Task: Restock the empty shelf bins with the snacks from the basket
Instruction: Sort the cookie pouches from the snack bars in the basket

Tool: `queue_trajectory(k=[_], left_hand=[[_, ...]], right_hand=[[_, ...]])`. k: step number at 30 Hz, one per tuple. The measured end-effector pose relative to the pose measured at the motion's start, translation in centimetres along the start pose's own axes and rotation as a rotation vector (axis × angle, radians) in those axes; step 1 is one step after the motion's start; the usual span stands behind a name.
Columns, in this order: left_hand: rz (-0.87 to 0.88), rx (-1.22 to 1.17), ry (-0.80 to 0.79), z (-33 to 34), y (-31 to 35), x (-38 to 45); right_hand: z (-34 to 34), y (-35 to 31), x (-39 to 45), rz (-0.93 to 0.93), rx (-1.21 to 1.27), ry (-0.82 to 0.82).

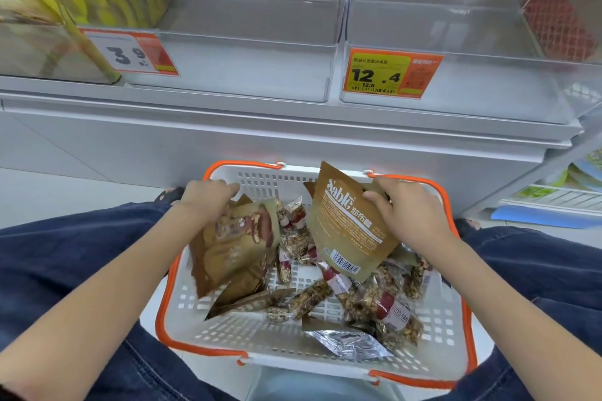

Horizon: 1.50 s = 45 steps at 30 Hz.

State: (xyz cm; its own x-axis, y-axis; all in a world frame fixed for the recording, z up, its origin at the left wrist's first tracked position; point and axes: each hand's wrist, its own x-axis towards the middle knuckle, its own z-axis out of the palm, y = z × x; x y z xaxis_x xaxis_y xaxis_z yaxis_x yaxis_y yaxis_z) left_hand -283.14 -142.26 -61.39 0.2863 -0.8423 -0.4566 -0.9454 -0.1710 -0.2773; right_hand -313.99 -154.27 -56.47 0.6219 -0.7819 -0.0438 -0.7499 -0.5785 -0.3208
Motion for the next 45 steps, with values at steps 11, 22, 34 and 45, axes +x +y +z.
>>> queue_trajectory(k=[11,22,34,45], left_hand=[[-0.475,-0.425,-0.167,5.5,4.1,-4.9],[-0.092,-0.674,-0.397,7.7,1.4,-5.7],[-0.182,-0.641,0.272,3.4,1.6,-5.3],[0.136,-0.239,0.033,2.9,5.4,-0.9]], right_hand=[[0.4,-0.2,0.1,-0.022,0.040,-0.027],[0.5,0.1,0.2,-0.012,0.063,-0.070],[1.1,0.3,0.1,-0.037,0.036,-0.110],[1.6,0.6,-0.2,-0.043,0.045,-0.108]])
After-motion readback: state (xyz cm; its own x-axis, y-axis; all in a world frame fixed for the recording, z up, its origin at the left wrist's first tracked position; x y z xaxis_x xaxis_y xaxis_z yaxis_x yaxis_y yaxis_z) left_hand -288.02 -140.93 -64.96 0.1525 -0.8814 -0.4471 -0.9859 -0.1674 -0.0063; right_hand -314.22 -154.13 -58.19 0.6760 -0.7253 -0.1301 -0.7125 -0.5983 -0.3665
